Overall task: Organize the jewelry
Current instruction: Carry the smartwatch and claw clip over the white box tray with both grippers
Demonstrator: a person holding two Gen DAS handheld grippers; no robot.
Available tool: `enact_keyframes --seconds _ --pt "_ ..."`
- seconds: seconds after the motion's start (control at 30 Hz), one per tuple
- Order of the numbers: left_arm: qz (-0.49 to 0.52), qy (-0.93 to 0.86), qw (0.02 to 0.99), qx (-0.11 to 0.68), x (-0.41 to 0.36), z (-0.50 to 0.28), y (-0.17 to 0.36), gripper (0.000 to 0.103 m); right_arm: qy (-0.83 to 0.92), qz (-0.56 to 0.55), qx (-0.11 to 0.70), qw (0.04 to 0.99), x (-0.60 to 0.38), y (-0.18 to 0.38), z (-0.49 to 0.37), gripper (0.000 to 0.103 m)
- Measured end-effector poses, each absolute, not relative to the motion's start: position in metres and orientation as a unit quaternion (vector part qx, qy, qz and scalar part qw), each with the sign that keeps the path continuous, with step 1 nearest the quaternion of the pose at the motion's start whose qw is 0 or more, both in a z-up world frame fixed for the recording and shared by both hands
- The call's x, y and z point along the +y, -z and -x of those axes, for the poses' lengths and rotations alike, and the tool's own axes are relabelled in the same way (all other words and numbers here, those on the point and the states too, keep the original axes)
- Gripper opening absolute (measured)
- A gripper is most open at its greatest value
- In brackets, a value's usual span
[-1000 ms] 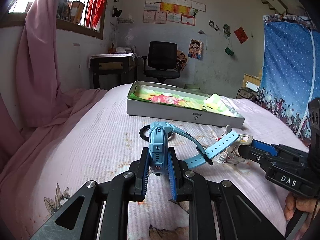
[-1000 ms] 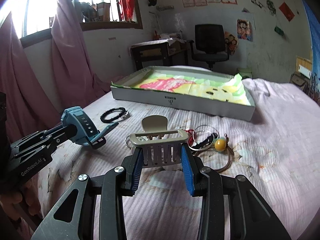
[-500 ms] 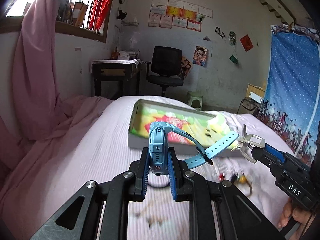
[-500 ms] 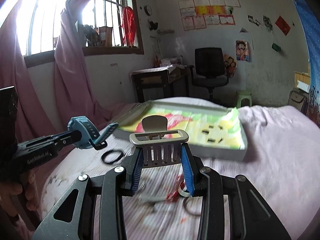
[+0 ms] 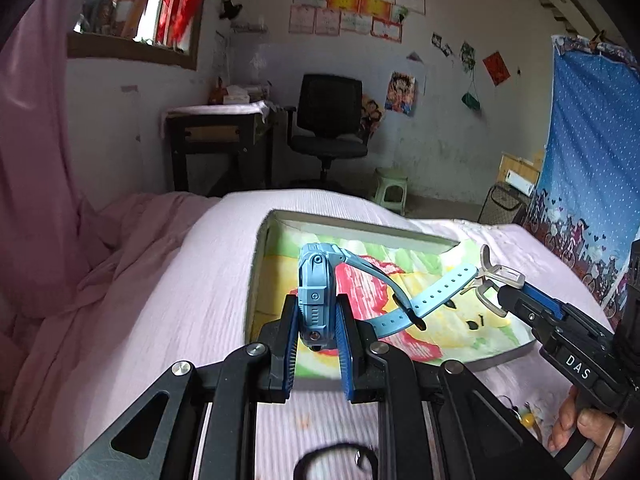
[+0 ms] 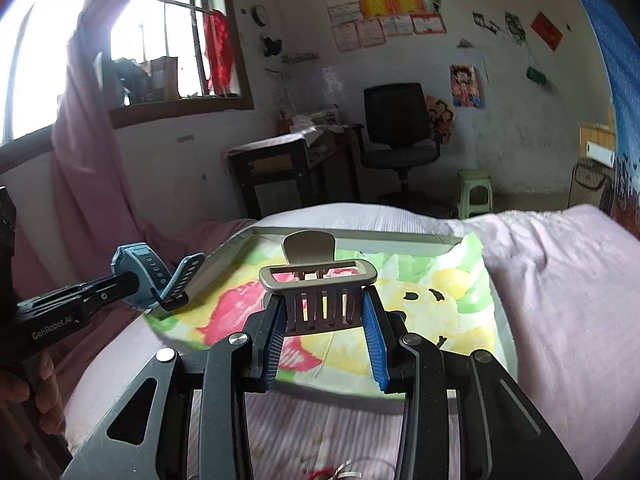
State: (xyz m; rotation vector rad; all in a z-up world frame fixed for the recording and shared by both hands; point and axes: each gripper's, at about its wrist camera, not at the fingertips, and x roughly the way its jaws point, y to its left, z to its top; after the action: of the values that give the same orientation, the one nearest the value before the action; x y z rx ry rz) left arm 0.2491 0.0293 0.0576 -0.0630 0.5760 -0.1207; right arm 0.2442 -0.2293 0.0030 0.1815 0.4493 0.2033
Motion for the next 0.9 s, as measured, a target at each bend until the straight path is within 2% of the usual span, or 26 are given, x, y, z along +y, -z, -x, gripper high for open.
enact_keyframes --seconds 0.33,0.9 --pt "0.033 0.052 0.941 0.332 0.022 -0.290 -0.039 0.017 -0.081 -0.102 0.279 0.951 -0.232 0.031 -0.273 0.033" --pt "0.045 0.048 0.922 0.381 0.020 -0.309 -0.016 0.017 -0.077 -0.108 0.333 0.934 -0.233 0.059 -0.293 0.033"
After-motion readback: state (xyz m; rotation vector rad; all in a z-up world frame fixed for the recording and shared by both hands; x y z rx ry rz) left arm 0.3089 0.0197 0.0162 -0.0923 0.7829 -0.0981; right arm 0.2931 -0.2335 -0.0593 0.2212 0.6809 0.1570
